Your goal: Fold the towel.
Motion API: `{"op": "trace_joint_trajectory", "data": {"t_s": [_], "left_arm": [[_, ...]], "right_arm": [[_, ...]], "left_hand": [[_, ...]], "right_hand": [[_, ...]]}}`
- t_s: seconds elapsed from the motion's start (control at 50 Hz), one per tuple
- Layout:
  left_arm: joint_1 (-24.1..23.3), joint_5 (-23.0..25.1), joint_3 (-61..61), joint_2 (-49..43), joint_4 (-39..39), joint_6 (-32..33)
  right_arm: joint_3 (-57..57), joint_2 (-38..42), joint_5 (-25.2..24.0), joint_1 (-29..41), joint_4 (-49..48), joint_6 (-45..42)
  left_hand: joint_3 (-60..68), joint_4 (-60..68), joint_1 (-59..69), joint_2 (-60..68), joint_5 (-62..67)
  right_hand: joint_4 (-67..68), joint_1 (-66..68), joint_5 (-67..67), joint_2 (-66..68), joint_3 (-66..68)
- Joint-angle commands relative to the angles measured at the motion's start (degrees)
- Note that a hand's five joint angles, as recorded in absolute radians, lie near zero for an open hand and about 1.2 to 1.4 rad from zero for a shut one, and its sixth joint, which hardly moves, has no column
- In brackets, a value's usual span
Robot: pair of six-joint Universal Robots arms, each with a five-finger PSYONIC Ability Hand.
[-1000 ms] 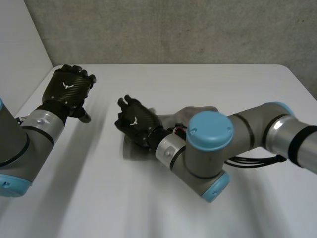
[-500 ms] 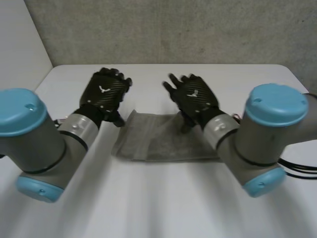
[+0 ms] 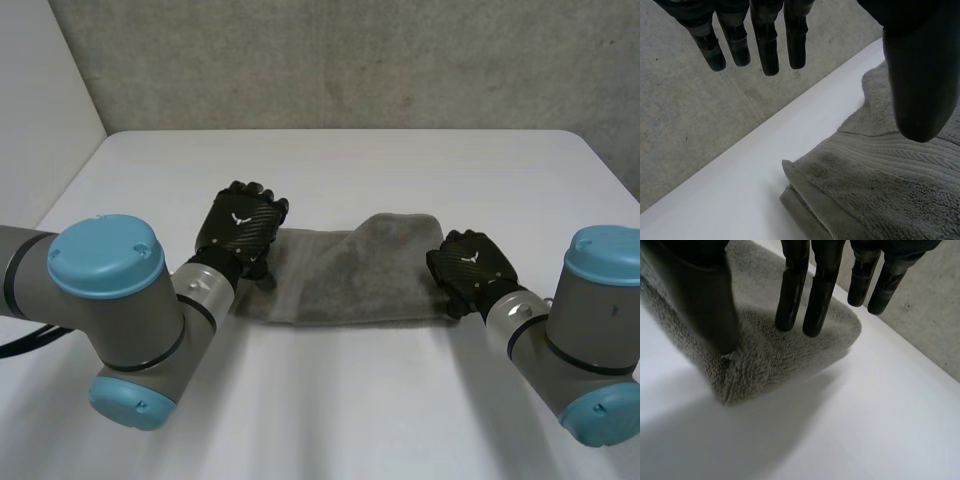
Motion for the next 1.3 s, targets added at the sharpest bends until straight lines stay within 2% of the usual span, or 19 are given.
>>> {"op": "trace_joint_trajectory", "data": {"t_s": [0.02, 0.24, 0.44, 0.52, 0.56, 0.58, 0.68, 0.72, 0.78, 0.82, 1.0, 1.12, 1.14, 1.16, 1.18, 1.2, 1.28, 1.3], "left_arm": [[-0.2, 0.0, -0.3, 0.7, 0.0, 0.0], [0.3, 0.0, -0.2, 0.8, 0.0, -0.1], [0.0, 0.0, -0.2, 0.9, 0.0, 0.0], [0.0, -0.1, -0.2, 1.0, 0.0, -0.1], [0.0, -0.1, -0.3, 0.9, 0.0, -0.1], [0.0, -0.1, -0.3, 0.9, 0.0, -0.1], [0.0, -0.1, -0.2, 0.9, 0.1, 0.0], [0.1, -0.1, -0.2, 0.9, 0.1, -0.1], [0.2, -0.1, -0.3, 0.9, 0.0, 0.0], [0.3, -0.1, -0.3, 0.9, 0.1, -0.1], [0.9, -0.3, -0.1, 1.2, 0.2, -0.1], [1.5, -2.1, 0.4, 1.4, 0.2, -0.1], [1.4, -2.1, 0.6, 1.4, 0.1, -0.1], [1.4, -2.1, 0.6, 1.4, 0.1, -0.1], [1.3, -2.1, 0.6, 1.5, 0.1, -0.1], [1.2, -2.1, 0.7, 1.5, 0.1, -0.1], [1.0, -2.2, 0.8, 1.5, 0.2, 0.0], [0.8, -2.2, 1.1, 1.5, 0.2, 0.0]], "right_arm": [[0.3, 1.0, -0.5, -1.5, -0.3, -0.1], [4.8, -13.0, -0.7, -8.9, -0.7, 0.0], [3.4, -17.3, -0.5, -8.5, -2.7, 0.1], [2.0, -17.1, -0.5, -5.2, -4.0, 1.5], [0.1, -16.4, -0.5, -0.2, -5.7, 3.4], [0.1, -16.4, -0.5, -0.2, -5.7, 3.4], [-2.5, -12.0, -0.8, 6.1, -7.5, 3.4], [-4.3, -8.8, -2.5, 10.9, -7.9, 3.2], [-4.6, -7.2, -4.1, 12.7, -8.0, 3.0], [-4.6, -4.2, -6.8, 15.2, -8.0, 1.7], [-3.2, -0.9, -7.4, 18.6, -7.9, -0.6], [-2.9, 0.0, -7.3, 19.2, -7.1, -0.7], [-2.8, 0.0, -7.3, 19.2, -6.9, -0.6], [-2.8, 0.0, -7.3, 19.2, -6.9, -0.6], [-2.6, -0.5, -7.3, 19.2, -6.5, -0.6], [-2.3, -1.1, -7.5, 19.0, -6.1, -0.2], [-1.4, -4.9, -8.0, 18.1, -5.3, 0.8], [-0.8, -7.0, -8.3, 17.7, -4.9, 1.4]], "left_hand": [[-2.4, -2.9, -4.5, -3.3, -0.7], [-2.4, -2.9, -4.7, -3.4, -0.9], [-2.4, -2.9, -5.2, -3.9, -1.4], [-2.4, -2.9, -5.2, -3.9, -1.4], [-2.4, -2.9, -5.2, -3.9, -1.4], [-2.4, -2.9, -5.2, -3.9, -1.4], [-2.4, -2.9, -5.2, -3.9, -1.4], [-2.4, -2.9, -5.2, -3.9, -1.4], [-2.4, -2.9, -5.2, -3.9, -1.4], [-2.4, -2.9, -5.2, -3.9, -1.4], [-2.4, -2.9, -5.4, -4.1, -1.6], [-2.4, -2.9, -5.4, -4.1, -1.6], [-2.4, -2.9, -5.4, -4.1, -1.6], [-2.4, -2.9, -5.4, -4.1, -1.6], [-2.4, -2.9, -5.4, -4.1, -1.6], [-2.4, -2.9, -5.4, -4.1, -1.6], [-2.4, -2.9, -5.5, -4.3, -1.7], [-2.4, -2.9, -5.7, -4.4, -1.9]], "right_hand": [[-3.4, 26.3, 26.6, 26.4, -1.9], [-3.4, 26.3, 26.6, 26.4, -1.9], [-3.4, 26.3, 26.6, 26.4, -1.9], [-3.4, 26.3, 26.6, 26.4, -1.9], [-3.4, 26.3, 26.6, 26.4, -1.9], [-3.4, 26.3, 26.6, 26.4, -1.9], [-3.4, 26.3, 26.6, 26.4, -1.9], [-3.4, 26.3, 26.6, 26.4, -1.9], [-3.4, 26.3, 26.6, 26.4, -1.9], [-3.4, 26.3, 26.6, 26.4, -1.9], [-3.4, 26.3, 26.6, 26.4, -1.9], [-3.4, 26.3, 26.6, 26.4, -1.9], [-3.4, 15.6, 15.9, 15.6, -1.9], [-3.4, 15.5, 15.8, 15.5, -1.9], [-3.4, -13.0, -12.7, -12.9, -1.9], [-3.4, -22.0, -21.7, -21.9, -1.9], [-3.4, -28.8, -28.5, -28.7, -1.9], [-3.4, -42.4, -42.1, -42.4, -1.9]]}}
